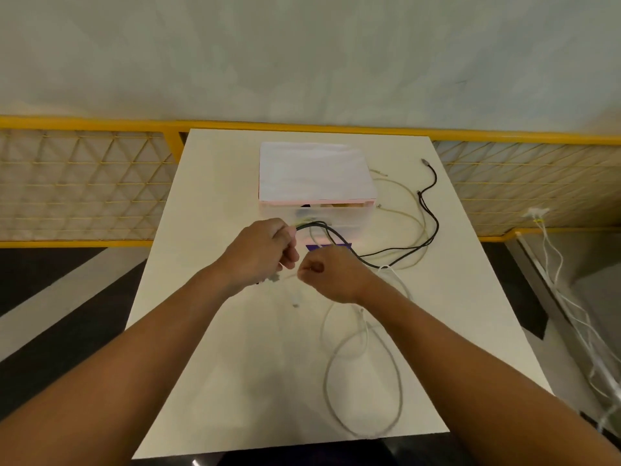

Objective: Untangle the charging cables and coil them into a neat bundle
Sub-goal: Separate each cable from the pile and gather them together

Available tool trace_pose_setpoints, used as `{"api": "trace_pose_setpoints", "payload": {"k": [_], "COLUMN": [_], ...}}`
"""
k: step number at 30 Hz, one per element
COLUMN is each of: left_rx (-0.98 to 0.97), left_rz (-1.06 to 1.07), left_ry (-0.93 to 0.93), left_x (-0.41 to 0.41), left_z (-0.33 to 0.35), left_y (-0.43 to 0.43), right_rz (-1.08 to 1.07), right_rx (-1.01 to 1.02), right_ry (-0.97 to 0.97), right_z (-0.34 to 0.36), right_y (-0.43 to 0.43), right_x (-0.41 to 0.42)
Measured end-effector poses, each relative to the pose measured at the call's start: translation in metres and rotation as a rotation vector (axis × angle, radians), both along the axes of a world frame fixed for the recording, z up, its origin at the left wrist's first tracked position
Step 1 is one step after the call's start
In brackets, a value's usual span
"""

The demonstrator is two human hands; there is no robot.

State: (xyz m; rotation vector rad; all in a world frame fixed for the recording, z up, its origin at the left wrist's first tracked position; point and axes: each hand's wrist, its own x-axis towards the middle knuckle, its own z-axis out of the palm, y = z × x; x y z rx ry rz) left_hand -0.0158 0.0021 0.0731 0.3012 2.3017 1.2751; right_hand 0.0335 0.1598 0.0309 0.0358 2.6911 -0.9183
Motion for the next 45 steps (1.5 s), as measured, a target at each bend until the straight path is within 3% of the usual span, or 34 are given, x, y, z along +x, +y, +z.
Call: {"api": "trace_pose_setpoints", "payload": {"k": [7, 11, 16, 27, 45], "left_rx": [-0.028, 0.029, -0.057, -0.003, 0.003], "left_rz": [0.013, -0.064, -0.121, 0.006, 0.222], "left_ry": [0.106, 0.093, 0.148, 0.163, 0.211], "left_x": [-0.003, -0.003, -0.006, -0.009, -0.031], "left_z": [0.012, 0.023, 0.033, 0.052, 0.037], "left_y": [0.019, 0.03, 0.036, 0.032, 0.012], "right_rz": [-0.116, -0.16, -0.216, -0.352, -0.443], "right_rx": [-0.246, -0.302, -0.351, -0.57, -0.384], "right_ry": [0.098, 0.16, 0.218, 0.225, 0.096], "right_z": [0.048, 0.057, 0.069, 0.087, 0.042], "right_y": [0.015, 0.021, 0.029, 0.066, 0.15], "right_x": [0.001, 0.001, -0.001, -0.006, -0.012]}}
